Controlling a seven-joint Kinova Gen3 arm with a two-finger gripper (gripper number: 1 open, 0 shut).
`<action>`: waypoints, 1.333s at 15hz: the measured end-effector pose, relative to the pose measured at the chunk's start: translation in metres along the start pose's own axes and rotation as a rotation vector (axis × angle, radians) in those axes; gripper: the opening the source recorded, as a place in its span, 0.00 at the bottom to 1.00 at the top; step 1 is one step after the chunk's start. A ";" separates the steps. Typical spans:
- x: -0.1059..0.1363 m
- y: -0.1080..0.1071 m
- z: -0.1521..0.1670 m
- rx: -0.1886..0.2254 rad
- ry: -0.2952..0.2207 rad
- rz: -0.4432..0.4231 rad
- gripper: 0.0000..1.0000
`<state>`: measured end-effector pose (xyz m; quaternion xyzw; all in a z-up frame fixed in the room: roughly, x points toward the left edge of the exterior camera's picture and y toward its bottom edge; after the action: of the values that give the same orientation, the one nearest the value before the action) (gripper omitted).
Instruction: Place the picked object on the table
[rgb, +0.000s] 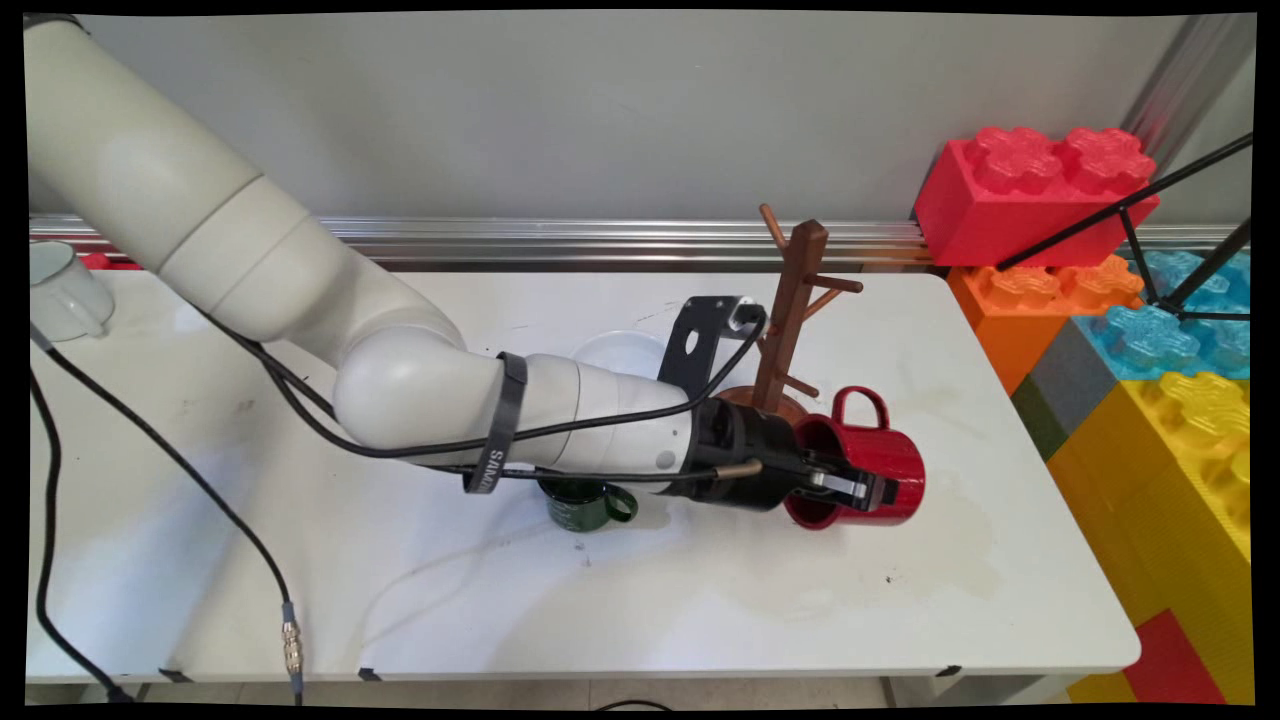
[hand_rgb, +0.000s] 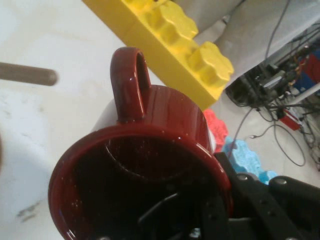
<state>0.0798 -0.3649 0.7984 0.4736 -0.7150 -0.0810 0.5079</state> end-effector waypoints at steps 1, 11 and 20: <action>0.000 0.004 -0.002 -0.010 -0.002 0.001 0.00; 0.019 0.018 -0.052 -0.010 -0.079 0.109 0.00; 0.051 0.025 -0.109 0.028 -0.179 0.226 0.00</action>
<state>0.1503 -0.3499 0.8979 0.3879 -0.8073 -0.0552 0.4414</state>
